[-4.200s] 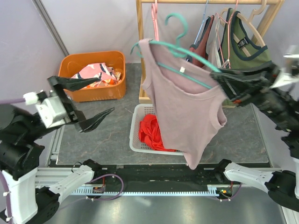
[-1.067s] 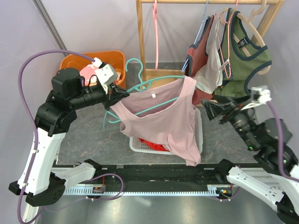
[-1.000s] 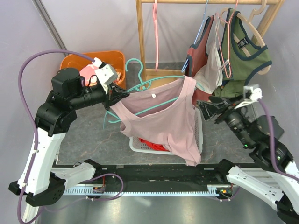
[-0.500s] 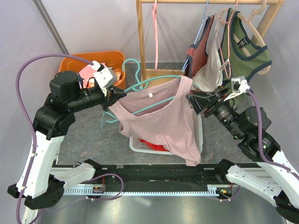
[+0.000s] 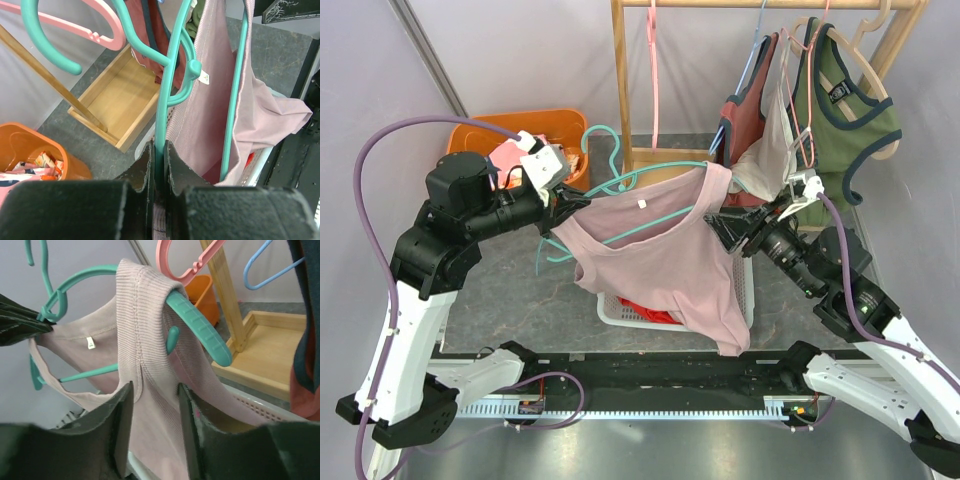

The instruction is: Remove the tank top from the hanger

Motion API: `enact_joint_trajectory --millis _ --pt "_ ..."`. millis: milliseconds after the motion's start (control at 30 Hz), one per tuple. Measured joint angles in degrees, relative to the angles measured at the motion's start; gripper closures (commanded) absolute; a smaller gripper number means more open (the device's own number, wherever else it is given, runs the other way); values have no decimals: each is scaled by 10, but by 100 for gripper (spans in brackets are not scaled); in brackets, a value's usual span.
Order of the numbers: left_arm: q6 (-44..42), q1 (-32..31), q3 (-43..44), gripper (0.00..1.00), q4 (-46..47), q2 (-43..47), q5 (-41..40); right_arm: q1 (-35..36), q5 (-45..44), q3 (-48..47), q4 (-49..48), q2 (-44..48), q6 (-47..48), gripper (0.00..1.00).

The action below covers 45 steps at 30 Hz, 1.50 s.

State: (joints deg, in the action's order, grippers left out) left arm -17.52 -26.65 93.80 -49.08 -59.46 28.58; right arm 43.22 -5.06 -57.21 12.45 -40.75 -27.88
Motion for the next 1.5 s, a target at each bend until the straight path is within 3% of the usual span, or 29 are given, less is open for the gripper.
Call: enact_joint_trajectory --millis 33,67,133,467,700,1200,1500 --pt "0 0 0 98 0 0 0 0 3 0 -3 0 1 67" --pt "0 0 0 98 0 0 0 0 5 0 -5 -2 1 81" --pt "0 0 0 98 0 0 0 0 12 0 -15 -6 -1 99" --pt "-6 0 0 98 0 0 -11 0 34 -10 -8 -18 -9 100" --pt "-21 0 0 98 11 0 -35 0 16 -120 37 -27 7 100" --pt "-54 -1 -2 98 25 2 -66 0 -120 -288 47 -151 89 100" --pt "-75 -1 -1 98 26 13 -80 1 -241 -244 58 -126 97 100"
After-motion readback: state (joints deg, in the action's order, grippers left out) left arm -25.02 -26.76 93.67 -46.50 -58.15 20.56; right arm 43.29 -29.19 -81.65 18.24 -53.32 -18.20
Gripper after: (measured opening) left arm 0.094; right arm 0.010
